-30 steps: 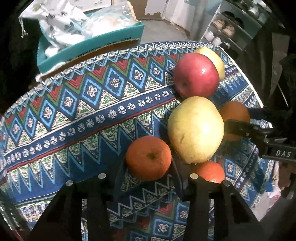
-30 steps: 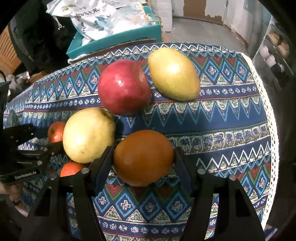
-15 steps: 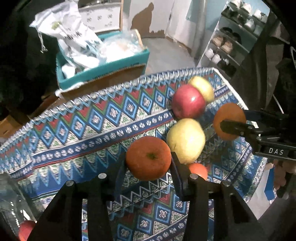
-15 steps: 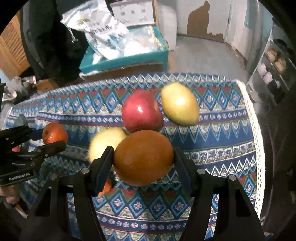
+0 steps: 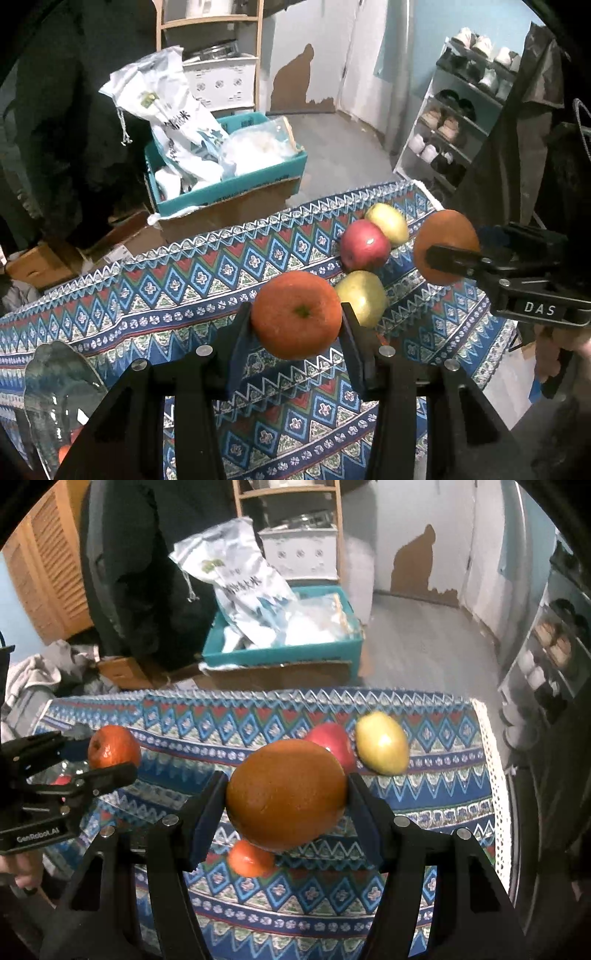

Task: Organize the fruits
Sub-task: 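Lift the orange with the left tool while the right tool lifts its orange toward the bowl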

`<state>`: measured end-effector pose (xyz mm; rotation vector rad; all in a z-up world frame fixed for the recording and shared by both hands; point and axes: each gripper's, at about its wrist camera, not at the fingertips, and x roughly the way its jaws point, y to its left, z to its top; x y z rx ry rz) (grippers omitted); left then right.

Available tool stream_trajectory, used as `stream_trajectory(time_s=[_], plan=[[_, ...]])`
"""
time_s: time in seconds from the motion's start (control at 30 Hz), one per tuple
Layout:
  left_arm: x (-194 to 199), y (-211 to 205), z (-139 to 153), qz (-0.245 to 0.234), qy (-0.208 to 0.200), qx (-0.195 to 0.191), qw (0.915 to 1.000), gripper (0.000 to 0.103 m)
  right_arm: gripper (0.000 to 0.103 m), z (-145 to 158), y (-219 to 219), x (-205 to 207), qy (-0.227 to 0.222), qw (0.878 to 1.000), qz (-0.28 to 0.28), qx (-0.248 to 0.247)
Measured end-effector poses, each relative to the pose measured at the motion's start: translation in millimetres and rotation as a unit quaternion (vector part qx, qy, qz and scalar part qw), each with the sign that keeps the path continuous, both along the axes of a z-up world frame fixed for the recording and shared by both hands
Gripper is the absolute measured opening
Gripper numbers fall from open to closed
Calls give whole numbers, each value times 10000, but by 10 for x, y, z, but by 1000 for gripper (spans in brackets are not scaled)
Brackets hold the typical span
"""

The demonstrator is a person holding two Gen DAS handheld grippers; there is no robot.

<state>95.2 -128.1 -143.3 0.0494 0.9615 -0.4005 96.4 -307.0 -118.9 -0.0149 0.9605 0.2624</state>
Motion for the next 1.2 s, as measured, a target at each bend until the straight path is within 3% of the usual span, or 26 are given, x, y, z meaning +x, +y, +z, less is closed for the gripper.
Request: stream_trajectory(time_s=[0.7, 1.2], plan=[[-402, 539, 564, 248, -544, -197, 9980, 46, 65, 606, 631, -204, -531, 9964, 607, 272], [-610, 1055, 788, 629, -740, -358, 9946, 46, 65, 775, 1234, -165, -627, 9910, 1106, 427]])
